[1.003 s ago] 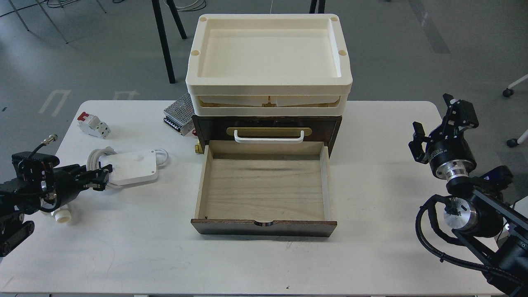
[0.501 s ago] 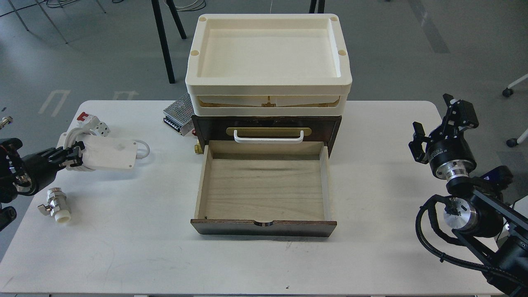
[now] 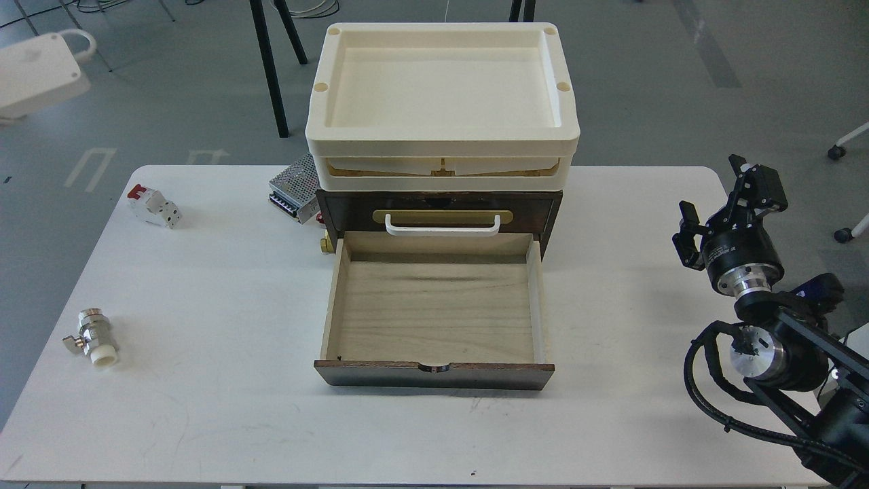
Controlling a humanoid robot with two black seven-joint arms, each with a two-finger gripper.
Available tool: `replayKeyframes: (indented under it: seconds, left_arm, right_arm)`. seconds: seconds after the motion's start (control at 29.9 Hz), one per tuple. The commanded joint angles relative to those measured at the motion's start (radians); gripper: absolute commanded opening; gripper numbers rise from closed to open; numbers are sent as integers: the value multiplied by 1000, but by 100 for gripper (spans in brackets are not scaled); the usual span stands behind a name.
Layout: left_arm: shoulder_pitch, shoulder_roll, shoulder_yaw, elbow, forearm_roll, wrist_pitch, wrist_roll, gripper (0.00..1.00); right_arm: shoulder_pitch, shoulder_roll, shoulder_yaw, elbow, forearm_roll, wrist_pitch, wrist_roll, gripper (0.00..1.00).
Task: Put charging cable into cabinet
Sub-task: 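Lift the charger brick with the left gripper up over the cabinet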
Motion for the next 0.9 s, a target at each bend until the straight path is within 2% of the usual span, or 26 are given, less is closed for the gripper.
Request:
replayKeyframes:
  seconds: [0.0,0.13,0.23,0.4,0.57,0.7,0.87]
  left_arm:
    - [-134,35,-26,-1,-48,-87,0,1]
    - [-279,31,-26,-8,-82,-155,0,1]
    - [-352,26,-24,-75,-81,-185,0,1]
    - [-436,38,-24,-305,-78,-178,0,2]
    - [-488,77,-24,-591,-58,-173,0,2]
    - [-490,89,-28,-807,33,-166,0,3]
    - [-475,75,-9,-994,137,-144,0,3]
  right_arm:
    - [1,0,0,0,0,0,0,99]
    - [1,0,-2,0,0,0,0,99]
    - [1,0,-2,0,0,0,0,99]
    - [1,0,-2,0,0,-2,0,99]
    - [1,0,-2,-2,0,-2,0,99]
    - [1,0,-2,-2,0,-2,0,99]
    - [1,0,-2,-2,0,-2,0,99]
